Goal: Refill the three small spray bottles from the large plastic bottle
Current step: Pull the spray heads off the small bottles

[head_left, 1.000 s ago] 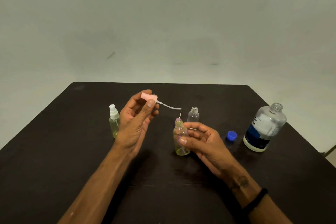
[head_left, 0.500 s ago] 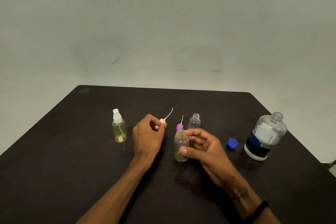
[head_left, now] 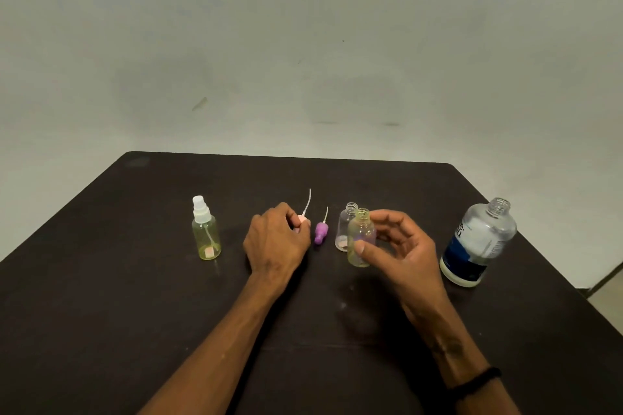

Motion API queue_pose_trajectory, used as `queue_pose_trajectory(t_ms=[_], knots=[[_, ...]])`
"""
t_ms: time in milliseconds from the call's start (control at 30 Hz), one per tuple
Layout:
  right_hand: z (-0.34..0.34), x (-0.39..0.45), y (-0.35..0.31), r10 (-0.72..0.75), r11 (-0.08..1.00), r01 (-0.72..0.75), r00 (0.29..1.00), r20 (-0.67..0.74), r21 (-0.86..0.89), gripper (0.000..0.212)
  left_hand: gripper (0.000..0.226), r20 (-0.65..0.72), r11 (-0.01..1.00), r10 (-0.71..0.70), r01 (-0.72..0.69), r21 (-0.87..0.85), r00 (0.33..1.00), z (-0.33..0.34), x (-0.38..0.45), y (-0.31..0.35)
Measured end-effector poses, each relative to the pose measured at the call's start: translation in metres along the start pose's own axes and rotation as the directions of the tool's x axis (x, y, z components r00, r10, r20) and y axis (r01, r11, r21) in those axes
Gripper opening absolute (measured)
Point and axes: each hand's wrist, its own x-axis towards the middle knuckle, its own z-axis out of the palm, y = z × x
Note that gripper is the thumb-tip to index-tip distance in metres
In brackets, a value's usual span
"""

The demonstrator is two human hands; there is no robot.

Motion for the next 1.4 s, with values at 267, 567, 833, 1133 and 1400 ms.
queue_pose_trajectory(t_ms=[267, 567, 833, 1133, 1400], knots=[[-0.005, 0.007, 0.018, -0.094, 0.979, 0.052, 0.974, -0.207, -0.196, 0.048, 0.025, 0.035, 0.999, 0.011, -0.013, 0.037, 0.999, 0.001, 0.001, -0.001], [-0.007, 0.012, 0.031, -0.041, 0.951, -0.046, 0.962, -0.272, -0.305, 0.05, 0.036, -0.028, 0.993, -0.005, 0.002, -0.116, 1.0, -0.003, -0.005, -0.002], [-0.002, 0.007, 0.026, -0.086, 0.905, -0.055, 0.948, -0.307, -0.422, 0.076, 0.031, -0.272, 0.912, 0.312, -0.367, -0.182, 0.91, -0.03, -0.033, -0.002], [0.023, -0.022, 0.015, -0.616, 0.673, 0.377, 0.762, -0.199, -0.636, 0.031, 0.032, -0.644, 0.986, 0.032, -0.128, -0.104, 0.765, -0.081, -0.039, -0.027], [0.04, -0.024, 0.024, -0.569, 0.687, 0.472, 0.822, -0.005, -0.552, 0.037, 0.074, -0.328, 0.965, -0.06, -0.03, -0.262, 0.943, -0.097, -0.027, -0.058]])
